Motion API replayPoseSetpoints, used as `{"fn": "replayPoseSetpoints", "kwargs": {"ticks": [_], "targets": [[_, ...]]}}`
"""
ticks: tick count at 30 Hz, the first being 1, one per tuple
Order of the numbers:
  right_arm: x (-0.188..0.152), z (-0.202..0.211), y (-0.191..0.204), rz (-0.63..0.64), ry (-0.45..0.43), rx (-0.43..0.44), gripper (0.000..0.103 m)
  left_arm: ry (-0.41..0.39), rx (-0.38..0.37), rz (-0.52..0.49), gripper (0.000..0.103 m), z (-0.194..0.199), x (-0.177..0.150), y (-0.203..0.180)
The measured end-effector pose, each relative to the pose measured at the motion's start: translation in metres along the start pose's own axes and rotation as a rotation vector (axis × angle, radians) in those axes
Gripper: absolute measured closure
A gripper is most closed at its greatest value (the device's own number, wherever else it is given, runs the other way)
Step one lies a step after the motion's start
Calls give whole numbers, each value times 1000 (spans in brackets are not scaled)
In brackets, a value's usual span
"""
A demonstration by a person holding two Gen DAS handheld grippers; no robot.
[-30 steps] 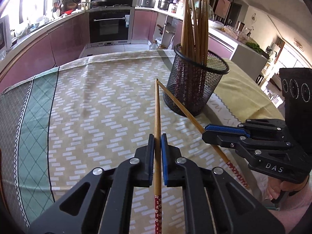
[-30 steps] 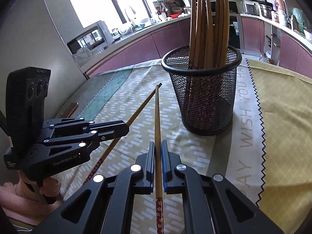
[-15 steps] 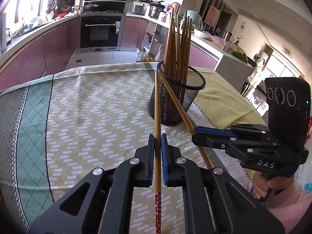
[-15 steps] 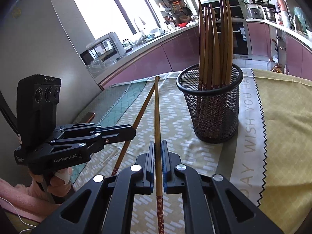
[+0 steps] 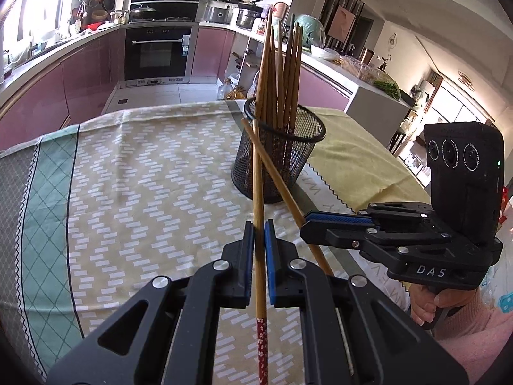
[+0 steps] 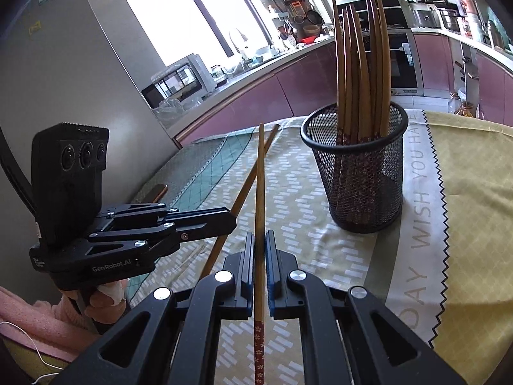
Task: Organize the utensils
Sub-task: 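Lift both held chopsticks upright and carry them over the mesh cup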
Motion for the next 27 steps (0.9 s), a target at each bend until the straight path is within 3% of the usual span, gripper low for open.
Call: {"fn": "replayPoseSetpoints", "kwargs": {"ticks": [16, 23, 27], "targets": [[-31, -38, -19, 62, 167, -146, 93, 146, 36, 24, 95, -36, -46, 20], [-31, -49, -13, 174, 173, -208, 92, 151, 44, 0, 95, -37, -47, 19], [-32, -49, -12, 158, 164, -197, 96, 149, 53, -2, 95, -40, -45, 18]]}}
Point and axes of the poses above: each gripper's, at about its wrist camera, not at the fingertips, and z roughly against the way its jaws point, y to its left, x to its top, the point moved 9 cm from there along -z, roughly the way its jaws point, and after that the axes turned 13 degrees about -y, right-handed, at the moved point
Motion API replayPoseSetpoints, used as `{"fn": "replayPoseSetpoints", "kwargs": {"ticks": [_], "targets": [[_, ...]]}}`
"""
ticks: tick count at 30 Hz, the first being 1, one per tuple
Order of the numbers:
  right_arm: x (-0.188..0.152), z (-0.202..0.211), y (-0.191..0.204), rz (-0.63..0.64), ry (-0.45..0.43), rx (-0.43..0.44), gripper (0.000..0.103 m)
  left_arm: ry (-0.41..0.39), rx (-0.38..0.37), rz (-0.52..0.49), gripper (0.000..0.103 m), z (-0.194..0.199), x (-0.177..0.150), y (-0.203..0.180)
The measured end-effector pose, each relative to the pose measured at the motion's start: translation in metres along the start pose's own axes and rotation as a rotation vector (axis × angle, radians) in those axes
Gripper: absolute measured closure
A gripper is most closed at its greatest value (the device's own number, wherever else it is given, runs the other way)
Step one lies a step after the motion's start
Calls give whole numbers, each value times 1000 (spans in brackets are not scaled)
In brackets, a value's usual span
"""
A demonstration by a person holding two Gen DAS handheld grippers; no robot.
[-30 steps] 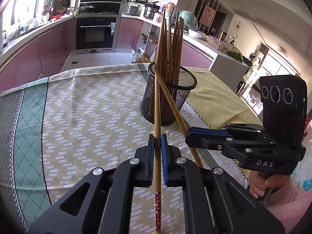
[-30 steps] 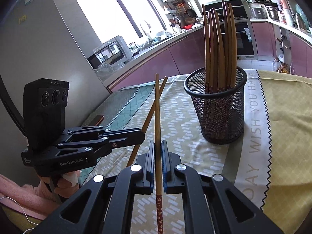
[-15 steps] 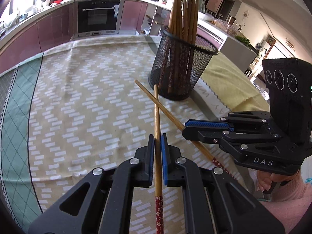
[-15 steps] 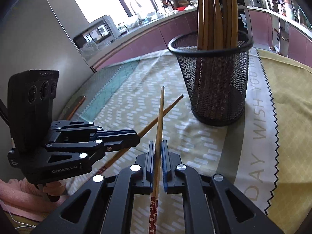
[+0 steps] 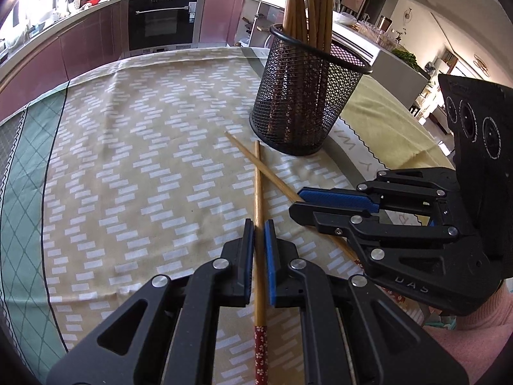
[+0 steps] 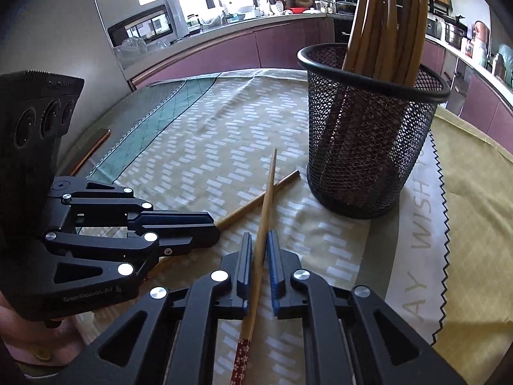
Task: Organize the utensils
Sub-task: 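Lift both held chopsticks upright and carry them over the mesh cup, then lower both held chopsticks down into the mesh cup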
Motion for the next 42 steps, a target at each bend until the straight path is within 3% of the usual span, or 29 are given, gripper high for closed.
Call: {"fn": "replayPoseSetpoints", "kwargs": {"ticks": [3, 15, 27, 42], "targets": [[3, 9, -3, -39, -31, 34, 97, -14, 14, -5, 95, 0, 3, -2], [43, 71, -16, -111, -233, 87, 97, -149, -99, 39, 96, 47, 50, -14], [73, 100, -28, -117, -331, 83, 97, -243, -161, 35, 96, 77, 86, -25], [113, 122, -41, -86, -419, 60, 97, -320, -155, 24, 96, 90, 125, -31]]}}
Point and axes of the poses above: each gripper's, at about its wrist camera, not at the fingertips, and z roughly against the way its jaws point, y to its left, x to its top, the point moved 9 cm from there along -z, roughly the way its jaws point, and after that the axes turned 13 degrees about -y, right-handed, at the moved point
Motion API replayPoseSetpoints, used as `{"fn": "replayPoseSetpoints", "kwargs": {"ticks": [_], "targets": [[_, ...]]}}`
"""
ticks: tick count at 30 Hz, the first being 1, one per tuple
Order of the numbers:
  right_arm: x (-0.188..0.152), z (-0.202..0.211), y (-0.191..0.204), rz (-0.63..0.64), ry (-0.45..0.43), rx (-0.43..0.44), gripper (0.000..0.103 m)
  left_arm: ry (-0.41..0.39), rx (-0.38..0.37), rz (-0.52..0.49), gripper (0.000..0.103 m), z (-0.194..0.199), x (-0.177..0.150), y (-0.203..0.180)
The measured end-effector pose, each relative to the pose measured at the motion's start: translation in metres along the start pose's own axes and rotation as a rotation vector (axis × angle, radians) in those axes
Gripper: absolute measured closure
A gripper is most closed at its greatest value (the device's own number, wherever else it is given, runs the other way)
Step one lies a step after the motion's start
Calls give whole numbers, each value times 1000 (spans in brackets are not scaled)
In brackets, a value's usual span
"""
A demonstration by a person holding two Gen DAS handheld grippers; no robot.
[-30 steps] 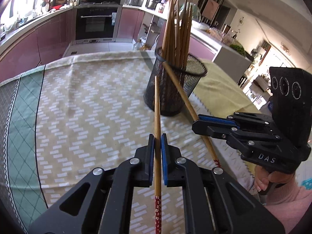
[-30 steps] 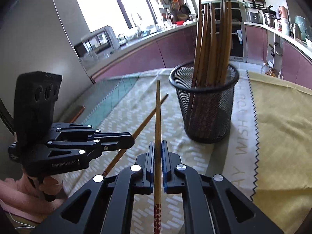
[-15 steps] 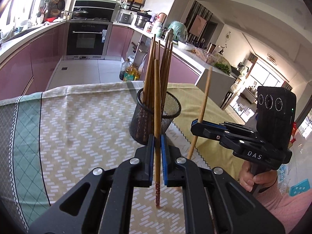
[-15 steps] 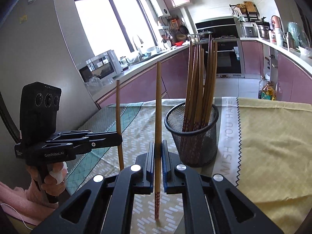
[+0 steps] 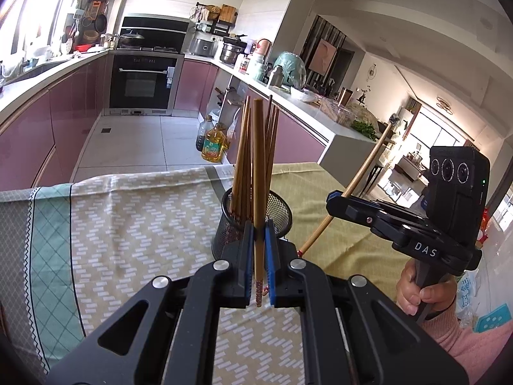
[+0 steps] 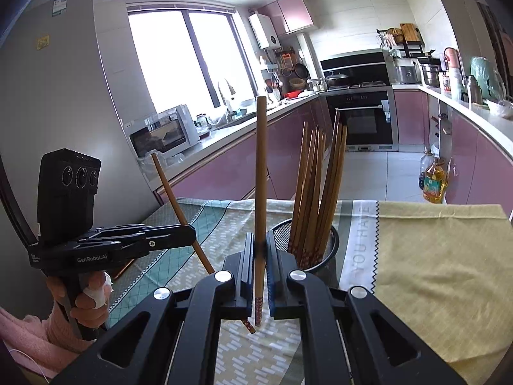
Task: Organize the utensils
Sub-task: 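Lower both held chopsticks down into the mesh cup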
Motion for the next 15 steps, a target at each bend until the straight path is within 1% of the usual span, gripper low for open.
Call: {"fn": "replayPoseSetpoints", "kwargs": {"ticks": [15], "targets": [[10, 0, -1, 8, -11, 8, 97, -4, 26, -39, 96, -2, 9, -8]]}}
Point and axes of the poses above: each gripper's, at about its wrist camera, not at the fingertips, and z roughly against the way its jaws point, y to its left, x to its top, the point moved 9 cm from there along -z, roughly the way its jaws point, and after that the axes turned 13 degrees about -y, right-handed, at the moved point
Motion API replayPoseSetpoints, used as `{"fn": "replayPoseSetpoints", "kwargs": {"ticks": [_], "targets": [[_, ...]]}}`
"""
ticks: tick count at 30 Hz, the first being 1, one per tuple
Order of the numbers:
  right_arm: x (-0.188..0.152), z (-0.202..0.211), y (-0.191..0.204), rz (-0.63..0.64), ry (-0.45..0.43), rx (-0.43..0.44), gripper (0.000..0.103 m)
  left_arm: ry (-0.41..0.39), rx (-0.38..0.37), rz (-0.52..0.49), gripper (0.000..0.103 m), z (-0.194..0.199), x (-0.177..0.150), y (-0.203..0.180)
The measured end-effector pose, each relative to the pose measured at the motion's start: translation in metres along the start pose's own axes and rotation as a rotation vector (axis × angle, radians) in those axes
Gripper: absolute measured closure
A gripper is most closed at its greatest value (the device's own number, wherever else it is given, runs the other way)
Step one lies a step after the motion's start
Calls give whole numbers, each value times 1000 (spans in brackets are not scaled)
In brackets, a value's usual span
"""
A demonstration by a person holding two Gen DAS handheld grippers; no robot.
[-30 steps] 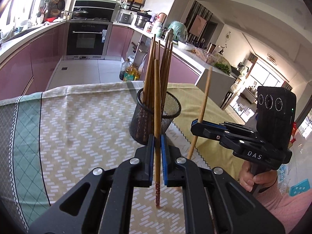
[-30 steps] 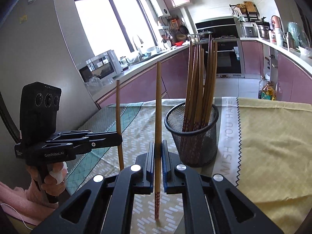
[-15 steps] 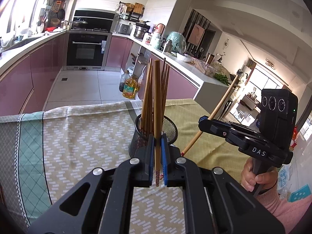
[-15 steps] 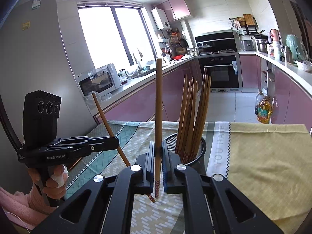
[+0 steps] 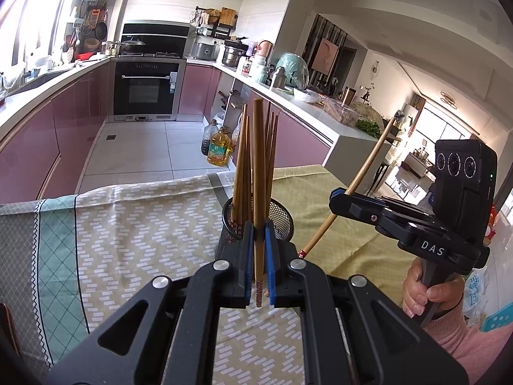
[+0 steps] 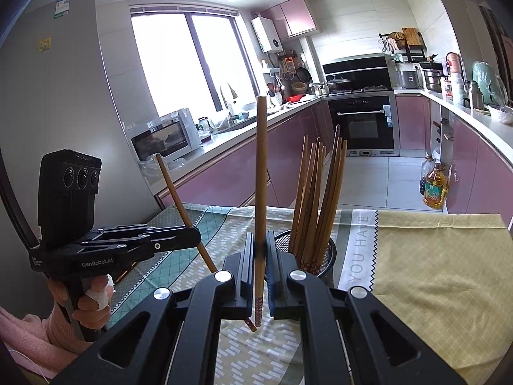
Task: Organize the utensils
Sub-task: 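Lower both held chopsticks down into the mesh cup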
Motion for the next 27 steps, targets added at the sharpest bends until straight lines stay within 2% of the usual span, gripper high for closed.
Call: {"fn": "replayPoseSetpoints", "kwargs": {"ticks": [27], "targets": [[28, 5, 1, 11, -39, -6, 97, -33, 14, -54, 96, 6, 27, -6]]}}
Point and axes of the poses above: each gripper's, at about its wrist camera, not at the fingertips, and z roughly against the way its jaws point, y to its left, x to its top, the point moved 9 cm from there along -z, roughly the way its jaws point, and after that the axes turned 13 degrees about -y, right-handed, at the moved point
